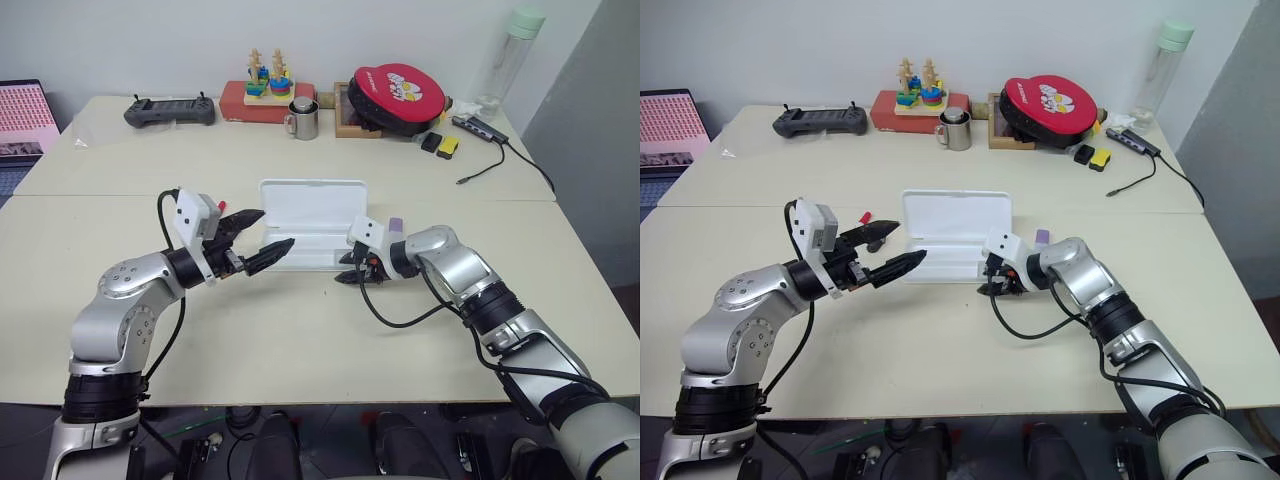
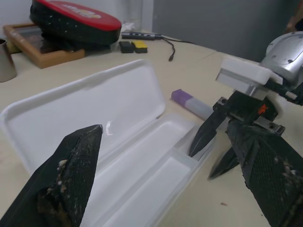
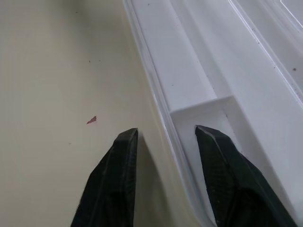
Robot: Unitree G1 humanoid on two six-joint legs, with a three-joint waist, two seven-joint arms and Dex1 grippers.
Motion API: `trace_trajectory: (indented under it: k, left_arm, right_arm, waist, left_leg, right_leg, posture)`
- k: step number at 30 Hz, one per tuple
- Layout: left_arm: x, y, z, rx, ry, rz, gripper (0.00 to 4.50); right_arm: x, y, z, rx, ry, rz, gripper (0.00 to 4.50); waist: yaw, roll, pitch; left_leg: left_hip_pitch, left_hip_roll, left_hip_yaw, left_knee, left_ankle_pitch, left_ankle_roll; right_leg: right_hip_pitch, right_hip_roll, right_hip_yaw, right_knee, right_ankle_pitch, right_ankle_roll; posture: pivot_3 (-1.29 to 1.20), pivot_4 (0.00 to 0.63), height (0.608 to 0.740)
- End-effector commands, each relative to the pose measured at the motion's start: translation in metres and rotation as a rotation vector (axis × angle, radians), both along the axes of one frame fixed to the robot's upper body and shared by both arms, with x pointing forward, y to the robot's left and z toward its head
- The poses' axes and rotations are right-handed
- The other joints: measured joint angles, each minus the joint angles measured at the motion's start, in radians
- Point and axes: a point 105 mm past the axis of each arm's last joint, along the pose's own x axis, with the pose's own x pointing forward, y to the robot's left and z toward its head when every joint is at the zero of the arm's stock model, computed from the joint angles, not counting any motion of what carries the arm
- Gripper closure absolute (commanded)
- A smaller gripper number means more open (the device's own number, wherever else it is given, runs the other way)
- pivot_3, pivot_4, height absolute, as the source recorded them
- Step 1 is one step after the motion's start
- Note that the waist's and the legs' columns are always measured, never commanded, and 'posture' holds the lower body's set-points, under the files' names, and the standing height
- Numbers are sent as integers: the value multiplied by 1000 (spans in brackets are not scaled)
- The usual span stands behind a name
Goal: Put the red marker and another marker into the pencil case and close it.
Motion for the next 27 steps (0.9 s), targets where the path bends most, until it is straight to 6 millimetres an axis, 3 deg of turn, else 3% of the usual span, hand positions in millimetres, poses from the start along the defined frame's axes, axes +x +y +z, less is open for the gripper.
trace_trajectory:
  k: [1,4,6,10,14,21,24,27]
  left_arm:
    - [-8,6,16,6,-50,-1,0]
    - [-9,7,14,14,-39,-5,0]
    - [-11,6,13,20,-32,-14,0]
    - [-10,27,10,44,-5,39,0]
    - [-20,34,3,55,39,22,0]
    - [-20,49,-3,53,60,95,0]
    - [-20,68,-4,32,66,171,0]
    - [-13,91,-2,20,45,285,0]
  right_arm:
    - [4,4,14,30,-40,18,3726]
    - [6,5,16,36,-51,20,4456]
    - [5,7,21,54,-63,33,4485]
    - [-22,12,24,80,-87,190,4485]
    - [-45,6,10,57,-55,256,4485]
    - [-53,8,-6,45,-22,235,4485]
    - [-55,11,-3,59,-27,237,4485]
    - [-59,13,2,80,-30,255,3677]
  waist:
    - [0,0,0]
    - [1,0,0]
    - [1,0,0]
    - [1,0,0]
    - [1,0,0]
    - [0,0,0]
    - [0,0,0]
    - [0,0,0]
  left_leg:
    - [0,0,0,0,0,0]
    - [0,0,0,0,0,0]
    - [0,0,0,0,0,0]
    - [0,0,0,0,0,0]
    - [0,0,0,-1,0,0]
    - [0,0,0,0,0,-1]
    - [0,1,0,0,0,-1]
    - [0,1,0,-1,0,0]
  right_leg:
    - [0,0,0,0,0,0]
    - [0,0,0,0,0,0]
    - [0,0,0,0,0,0]
    - [0,0,0,0,0,0]
    - [0,0,0,0,-1,-1]
    - [-1,0,0,0,-3,4]
    - [-1,0,0,0,-3,4]
    - [-1,0,0,0,-3,3]
  posture:
    - [0,150,740]
    - [0,150,740]
    - [0,150,740]
    - [0,150,740]
    - [0,150,740]
    - [0,150,740]
    - [0,150,740]
    - [0,150,740]
